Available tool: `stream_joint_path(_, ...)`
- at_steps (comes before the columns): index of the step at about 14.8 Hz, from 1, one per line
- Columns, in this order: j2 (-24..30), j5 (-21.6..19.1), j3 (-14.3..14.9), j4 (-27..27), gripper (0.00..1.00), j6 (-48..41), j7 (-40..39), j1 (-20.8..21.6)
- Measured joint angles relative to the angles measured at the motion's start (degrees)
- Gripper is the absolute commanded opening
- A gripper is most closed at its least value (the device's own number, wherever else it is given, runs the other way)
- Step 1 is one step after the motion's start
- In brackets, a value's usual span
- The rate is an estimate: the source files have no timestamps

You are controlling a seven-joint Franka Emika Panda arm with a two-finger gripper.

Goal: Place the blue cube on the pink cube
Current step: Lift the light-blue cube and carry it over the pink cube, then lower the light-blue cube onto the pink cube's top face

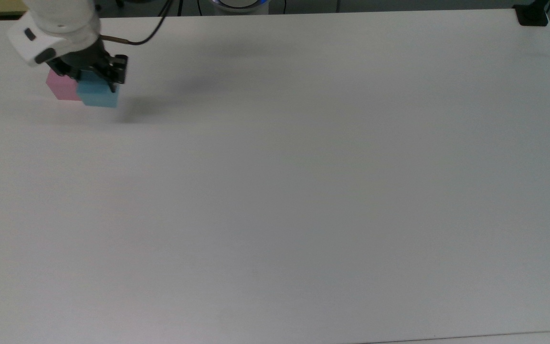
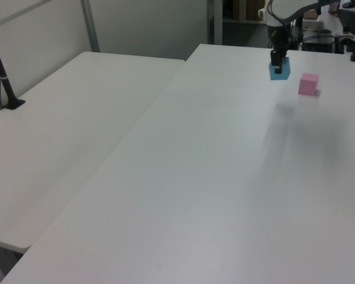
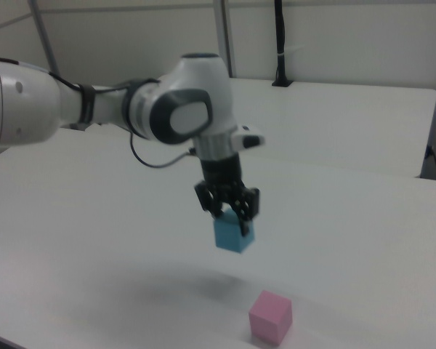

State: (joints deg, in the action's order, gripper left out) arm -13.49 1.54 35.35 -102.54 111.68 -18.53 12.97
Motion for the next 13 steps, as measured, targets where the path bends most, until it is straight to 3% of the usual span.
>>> stream_joint_path(4, 2.0, 0.0, 6.7, -5.7, 0.0, 4.9, -7.3, -0.2)
stream_joint_path(8, 2.8, 0.0, 10.9, -7.3, 0.0, 5.2, -14.5, -1.1)
stream_joint_path(13, 3.5, 0.0, 12.0, -9.3, 0.01, 5.3, -17.5, -1.7)
